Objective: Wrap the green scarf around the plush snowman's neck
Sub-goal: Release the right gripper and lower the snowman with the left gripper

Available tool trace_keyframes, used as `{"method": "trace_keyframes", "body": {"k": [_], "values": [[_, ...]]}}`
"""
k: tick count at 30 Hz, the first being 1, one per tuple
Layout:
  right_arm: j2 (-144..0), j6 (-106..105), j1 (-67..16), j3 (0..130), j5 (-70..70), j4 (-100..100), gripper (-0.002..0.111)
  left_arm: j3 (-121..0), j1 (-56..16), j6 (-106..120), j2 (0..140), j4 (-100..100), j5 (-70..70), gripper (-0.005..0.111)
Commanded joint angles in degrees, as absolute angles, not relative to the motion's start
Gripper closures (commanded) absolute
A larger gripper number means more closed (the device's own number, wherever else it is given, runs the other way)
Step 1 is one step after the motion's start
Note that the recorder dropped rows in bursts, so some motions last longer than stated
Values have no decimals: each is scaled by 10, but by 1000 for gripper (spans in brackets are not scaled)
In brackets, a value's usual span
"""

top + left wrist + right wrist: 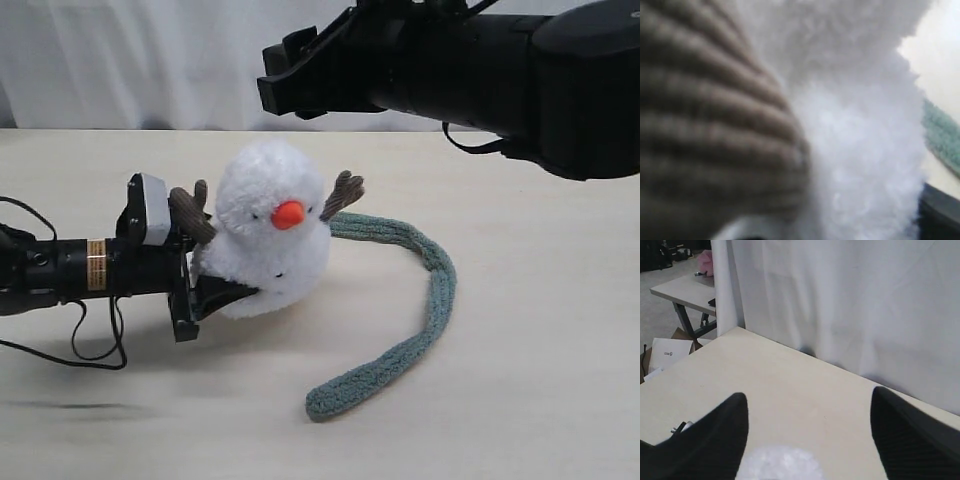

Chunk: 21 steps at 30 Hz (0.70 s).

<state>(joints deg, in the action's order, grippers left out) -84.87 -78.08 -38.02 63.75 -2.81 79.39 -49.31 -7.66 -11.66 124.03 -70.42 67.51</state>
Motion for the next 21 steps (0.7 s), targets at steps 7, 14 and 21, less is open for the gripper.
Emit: {"method": "trace_keyframes", "body": {"k": [7,14,21], "values": [[-802,-817,-380,556,-148,895,46,-494,-51,-86,1289,-710,700,107],[-802,-874,-375,499,-275,999,52,-511,-51,-87,1312,-698,700,107],[-824,-919,-288,498,-398,999,52,-511,-51,-89,1312,-695,700,107]]}}
